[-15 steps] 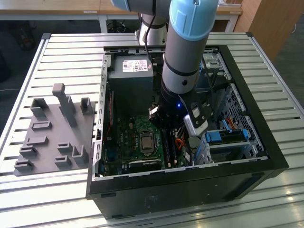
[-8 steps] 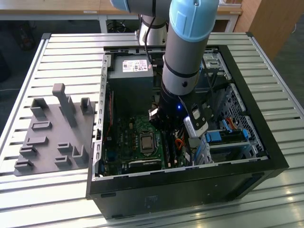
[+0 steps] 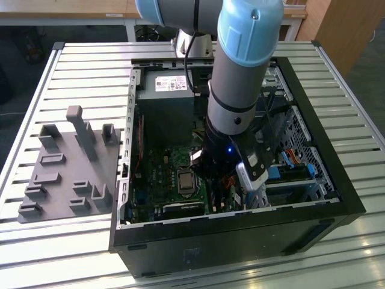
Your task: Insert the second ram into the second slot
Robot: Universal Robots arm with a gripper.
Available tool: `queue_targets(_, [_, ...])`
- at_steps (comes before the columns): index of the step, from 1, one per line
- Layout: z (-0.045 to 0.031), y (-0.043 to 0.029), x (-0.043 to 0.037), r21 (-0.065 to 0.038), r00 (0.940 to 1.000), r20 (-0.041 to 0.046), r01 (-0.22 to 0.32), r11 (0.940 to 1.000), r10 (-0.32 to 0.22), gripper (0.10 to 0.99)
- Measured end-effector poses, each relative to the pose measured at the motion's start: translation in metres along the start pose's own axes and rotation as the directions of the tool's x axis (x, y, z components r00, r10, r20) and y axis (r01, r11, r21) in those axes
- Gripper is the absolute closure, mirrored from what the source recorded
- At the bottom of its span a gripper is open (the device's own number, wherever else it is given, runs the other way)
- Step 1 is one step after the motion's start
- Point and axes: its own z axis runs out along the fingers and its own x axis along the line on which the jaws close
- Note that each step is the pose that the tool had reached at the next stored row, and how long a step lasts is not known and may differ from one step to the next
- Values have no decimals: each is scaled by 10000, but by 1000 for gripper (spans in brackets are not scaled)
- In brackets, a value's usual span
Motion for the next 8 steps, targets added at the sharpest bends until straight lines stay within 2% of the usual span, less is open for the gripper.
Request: queue_targets(8, [2,-36,0,17,10000,0,-9,10000,9,980])
